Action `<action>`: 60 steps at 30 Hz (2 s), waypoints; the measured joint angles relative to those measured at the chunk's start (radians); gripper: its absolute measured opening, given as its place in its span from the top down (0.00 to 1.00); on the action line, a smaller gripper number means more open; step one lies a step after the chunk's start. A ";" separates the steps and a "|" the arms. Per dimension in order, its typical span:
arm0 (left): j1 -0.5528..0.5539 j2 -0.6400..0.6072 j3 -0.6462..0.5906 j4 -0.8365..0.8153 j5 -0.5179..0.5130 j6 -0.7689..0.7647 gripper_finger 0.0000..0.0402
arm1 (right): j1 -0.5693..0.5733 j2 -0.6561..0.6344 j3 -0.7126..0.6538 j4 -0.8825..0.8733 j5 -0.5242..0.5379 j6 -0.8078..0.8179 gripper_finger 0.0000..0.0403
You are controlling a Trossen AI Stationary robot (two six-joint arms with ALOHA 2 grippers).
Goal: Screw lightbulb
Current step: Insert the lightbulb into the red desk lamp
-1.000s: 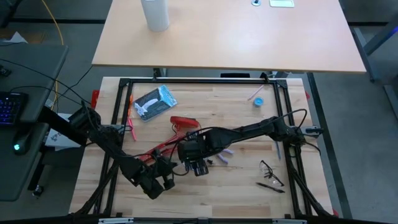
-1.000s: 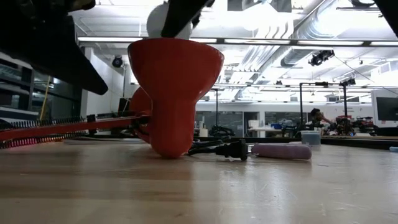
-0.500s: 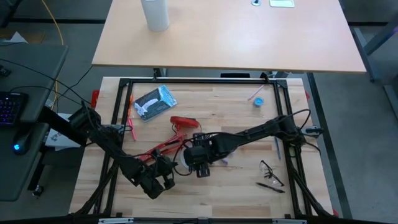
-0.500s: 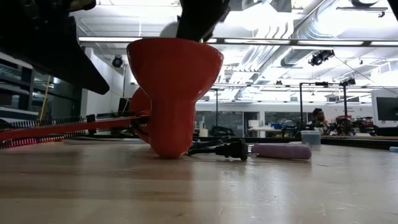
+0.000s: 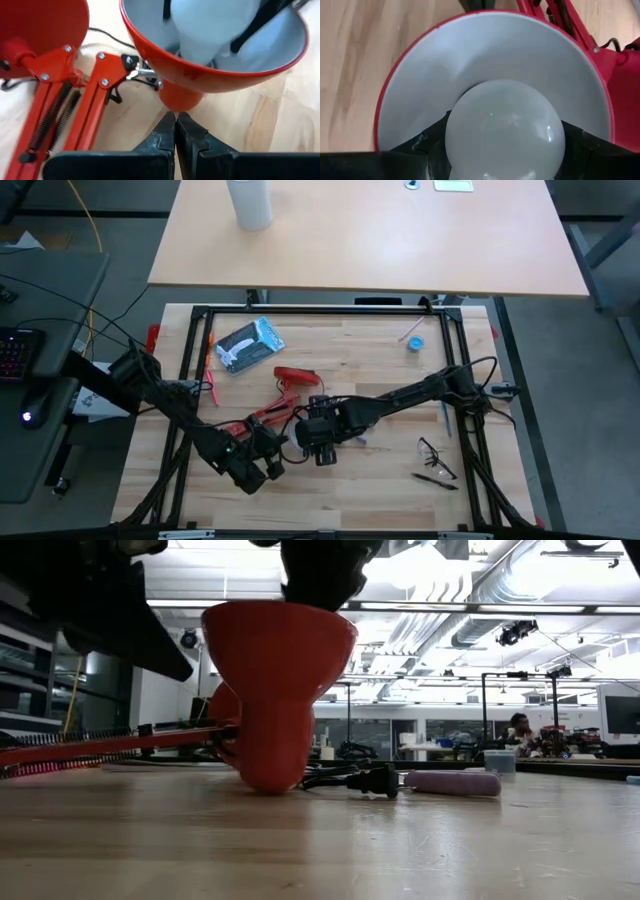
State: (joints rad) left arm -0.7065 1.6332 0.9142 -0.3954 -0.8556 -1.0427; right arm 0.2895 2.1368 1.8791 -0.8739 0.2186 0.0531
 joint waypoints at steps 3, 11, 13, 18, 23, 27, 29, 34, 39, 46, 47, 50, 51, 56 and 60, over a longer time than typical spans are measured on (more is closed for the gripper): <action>0.009 -0.016 0.000 -0.002 -0.003 0.023 1.00 | 0.010 -0.003 -0.022 0.020 0.022 0.000 0.40; 0.035 -0.034 0.000 -0.002 -0.005 0.046 1.00 | 0.019 -0.003 -0.029 0.046 0.038 0.017 0.40; 0.036 -0.039 0.000 0.002 -0.004 0.070 1.00 | 0.019 -0.003 -0.029 0.044 0.038 0.016 0.39; 0.036 -0.060 0.000 -0.001 0.008 0.106 1.00 | 0.019 -0.003 -0.029 0.043 0.032 -0.005 0.35; 0.037 -0.075 0.000 -0.004 0.002 0.106 1.00 | 0.019 -0.003 -0.029 0.040 0.034 -0.007 0.34; 0.038 -0.075 0.000 -0.004 0.001 0.105 1.00 | 0.019 -0.003 -0.029 0.036 0.034 -0.008 0.33; 0.038 -0.075 0.000 -0.004 0.000 0.105 1.00 | 0.019 -0.003 -0.029 0.033 0.035 -0.009 0.33; 0.039 -0.075 0.000 -0.004 -0.001 0.105 1.00 | 0.019 -0.003 -0.029 0.032 0.017 -0.010 0.33; 0.039 -0.075 0.000 -0.004 -0.001 0.105 1.00 | 0.019 -0.004 -0.029 0.032 0.009 -0.013 0.33; 0.039 -0.075 0.000 -0.005 -0.001 0.105 1.00 | 0.017 -0.014 -0.029 0.038 -0.047 -0.016 0.26; 0.039 -0.075 0.000 -0.005 -0.001 0.107 1.00 | 0.017 -0.015 -0.029 0.038 -0.046 -0.016 0.24; 0.039 -0.075 0.000 -0.005 -0.001 0.110 1.00 | 0.017 -0.016 -0.029 0.038 -0.045 -0.014 0.18; 0.039 -0.075 0.000 -0.005 -0.001 0.110 1.00 | 0.016 -0.016 -0.029 0.038 -0.044 -0.012 0.16; 0.039 -0.075 0.000 -0.006 -0.001 0.111 1.00 | 0.019 -0.016 -0.029 0.040 -0.042 -0.032 0.09; 0.039 -0.075 0.000 -0.018 0.000 0.111 1.00 | 0.019 -0.017 -0.029 0.040 -0.039 -0.034 0.08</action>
State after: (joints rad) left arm -0.6670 1.5581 0.9142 -0.4134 -0.8558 -0.9321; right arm 0.3088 2.1197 1.8503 -0.8334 0.1792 0.0193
